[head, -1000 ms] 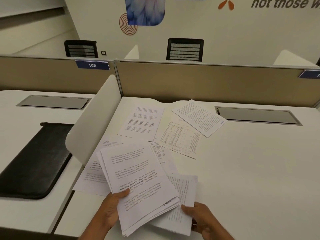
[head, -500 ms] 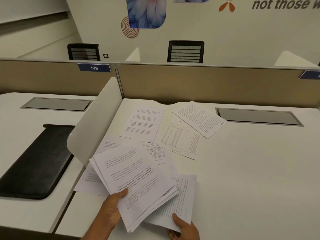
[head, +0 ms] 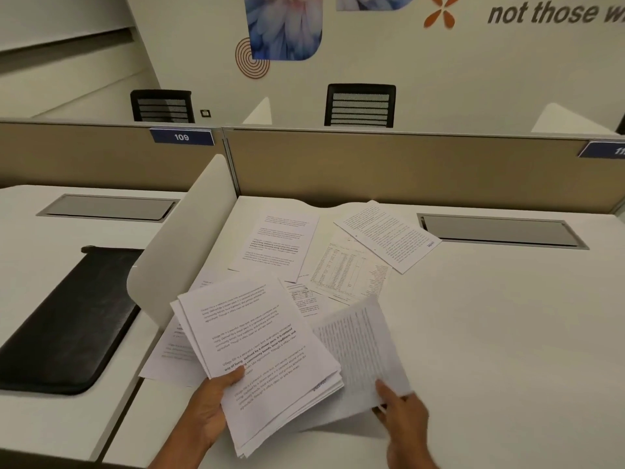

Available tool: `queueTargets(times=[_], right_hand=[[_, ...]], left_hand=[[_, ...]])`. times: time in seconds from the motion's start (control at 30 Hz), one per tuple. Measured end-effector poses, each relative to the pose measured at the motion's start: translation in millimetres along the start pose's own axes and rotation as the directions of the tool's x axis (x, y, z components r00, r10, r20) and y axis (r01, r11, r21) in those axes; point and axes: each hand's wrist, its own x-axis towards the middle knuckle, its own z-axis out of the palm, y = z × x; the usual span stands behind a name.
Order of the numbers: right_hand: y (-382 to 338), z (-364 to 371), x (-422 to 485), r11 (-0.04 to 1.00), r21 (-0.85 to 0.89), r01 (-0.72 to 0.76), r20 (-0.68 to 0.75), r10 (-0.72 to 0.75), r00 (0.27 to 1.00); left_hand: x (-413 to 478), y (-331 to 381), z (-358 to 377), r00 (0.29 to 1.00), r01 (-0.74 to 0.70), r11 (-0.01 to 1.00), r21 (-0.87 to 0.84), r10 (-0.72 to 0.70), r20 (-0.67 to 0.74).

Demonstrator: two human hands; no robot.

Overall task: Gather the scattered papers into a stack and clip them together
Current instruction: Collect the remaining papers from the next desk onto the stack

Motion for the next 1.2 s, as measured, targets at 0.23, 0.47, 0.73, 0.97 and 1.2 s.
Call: queueTargets(times=[0.23,0.47,0.73,0.97,1.2], right_hand=[[-92.8,-10.1,26.0,0.938,-0.06,0.342,0.138,-0.332,0.933],[-183.3,-23.0,42.5,0.911,-0.007,0.413,0.205,-0.403,0.892],[-218.3,3.3,41.9,0.97,0.182,-0.164,0.639,0.01,0.769],[-202.8,33.1,73.6,0.995,-0.051,0.08,0.499,-0.044,0.865],[-181.8,35.3,104.4,0.767,-0.356,0.535,0.37,-0.41,0.834]], left_hand=[[0.8,16.7,11.9,0.997,-0.045,0.985,0.166,0.034,0.066],[6.2,32.7,31.4,0.988,-0.104,0.939,0.327,0.06,0.141],[13.5,20.0,90.6,0.967,-0.121,0.9,0.42,0.011,0.255],[8.9,6.9,141.7,0.931,-0.133,0.908,0.397,-0.023,0.365],[10.7,0.6,154.4,0.946,-0.138,0.913,0.384,0.006,0.325]])
